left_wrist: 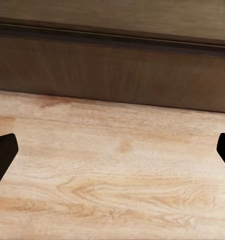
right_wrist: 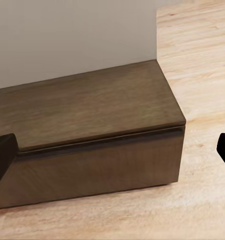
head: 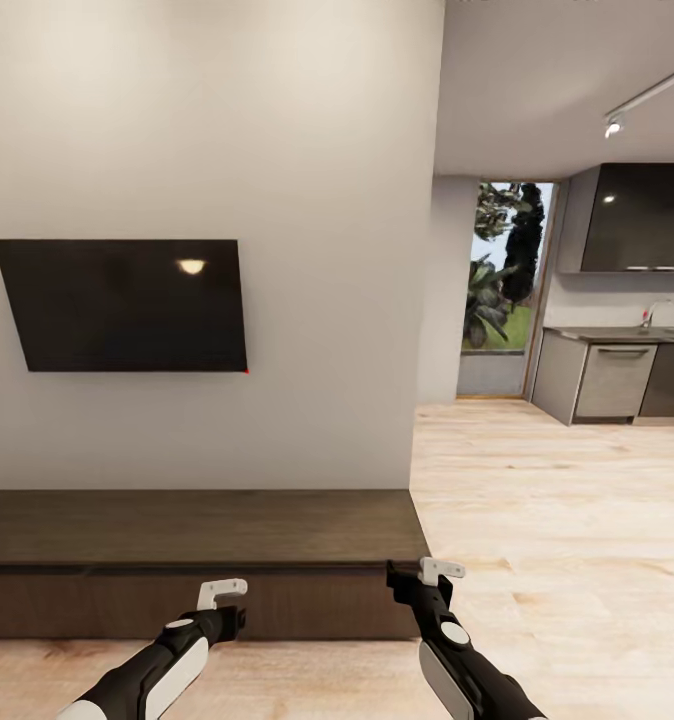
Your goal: Place each of the two pumpkins and all three candles from the living room inside a cabinet in the living room (use any cabinet), then make sure every cabinet is closed, and position the cauldron so it is next to a table in the living room.
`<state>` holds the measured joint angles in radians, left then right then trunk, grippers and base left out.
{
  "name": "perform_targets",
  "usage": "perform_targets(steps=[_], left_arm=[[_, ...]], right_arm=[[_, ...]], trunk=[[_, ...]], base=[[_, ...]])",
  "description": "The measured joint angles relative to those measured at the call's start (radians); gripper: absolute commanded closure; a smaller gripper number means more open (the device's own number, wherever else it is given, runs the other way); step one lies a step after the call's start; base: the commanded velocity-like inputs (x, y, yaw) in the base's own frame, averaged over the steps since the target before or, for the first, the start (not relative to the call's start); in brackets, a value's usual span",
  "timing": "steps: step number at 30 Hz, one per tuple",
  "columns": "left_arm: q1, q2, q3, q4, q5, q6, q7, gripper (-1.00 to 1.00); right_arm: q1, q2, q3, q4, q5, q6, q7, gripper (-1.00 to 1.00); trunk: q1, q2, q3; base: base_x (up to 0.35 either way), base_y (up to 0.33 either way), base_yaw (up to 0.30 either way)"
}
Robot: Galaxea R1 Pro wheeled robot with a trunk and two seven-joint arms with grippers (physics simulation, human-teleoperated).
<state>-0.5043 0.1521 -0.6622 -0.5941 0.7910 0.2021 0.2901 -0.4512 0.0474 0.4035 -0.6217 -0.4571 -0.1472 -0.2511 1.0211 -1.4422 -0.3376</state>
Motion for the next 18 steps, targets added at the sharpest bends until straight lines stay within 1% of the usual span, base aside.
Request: perform_targets(steps=[10, 18], left_arm=[[0.000, 0.000, 0.000, 0.000, 0.000, 0.002, -0.017, -1.00], [-0.001, 0.000, 0.000, 0.017, -0.001, 0.002, -0.066, -1.00]], right_arm=[[0.000, 0.000, 0.000, 0.000, 0.001, 0.000, 0.001, -1.00], [0.000, 0.000, 0.000, 0.001, 0.001, 0.000, 0.002, -1.00]], trunk=[[-0.038, 0.070, 0.031], [-0.069, 0.126, 0.056]], base=[[0.000, 0.000, 0.000], [0.000, 0.000, 0.000]])
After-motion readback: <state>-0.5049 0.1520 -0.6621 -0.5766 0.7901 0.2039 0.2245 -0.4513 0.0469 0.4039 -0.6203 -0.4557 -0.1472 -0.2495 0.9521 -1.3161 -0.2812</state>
